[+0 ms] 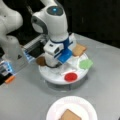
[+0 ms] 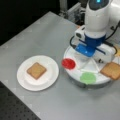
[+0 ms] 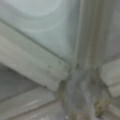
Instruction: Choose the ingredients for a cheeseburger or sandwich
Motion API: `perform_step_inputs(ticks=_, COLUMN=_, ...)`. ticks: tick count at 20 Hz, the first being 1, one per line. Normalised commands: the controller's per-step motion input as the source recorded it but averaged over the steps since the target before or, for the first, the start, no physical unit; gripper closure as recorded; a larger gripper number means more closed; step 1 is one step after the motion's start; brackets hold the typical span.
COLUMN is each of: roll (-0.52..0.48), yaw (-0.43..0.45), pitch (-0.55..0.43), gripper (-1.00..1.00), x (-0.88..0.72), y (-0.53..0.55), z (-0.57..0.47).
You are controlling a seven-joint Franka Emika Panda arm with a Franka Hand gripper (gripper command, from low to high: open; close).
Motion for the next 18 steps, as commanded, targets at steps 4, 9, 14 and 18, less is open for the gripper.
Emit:
perform_step_inputs(ticks=4, roll=0.09, yaw=-0.075, pitch=-0.202, gripper=-1.0, x=-0.24, y=0.11, z=-0.17)
perform_step_inputs(ticks=9, roll=0.069, yaw=-0.039, pitch=-0.211, gripper=-1.0, x=-0.27, y=0.05, z=-0.19)
perform_step_inputs(ticks=14, roll=0.078, yaw=0.062, pitch=-0.249, gripper=-1.0, x=-0.26, y=0.01, z=-0.19)
perform_step_inputs(ticks=18, roll=0.078, yaw=0.138, pitch=-0.235, gripper=-1.0, x=-0.26, y=-0.03, z=-0.18)
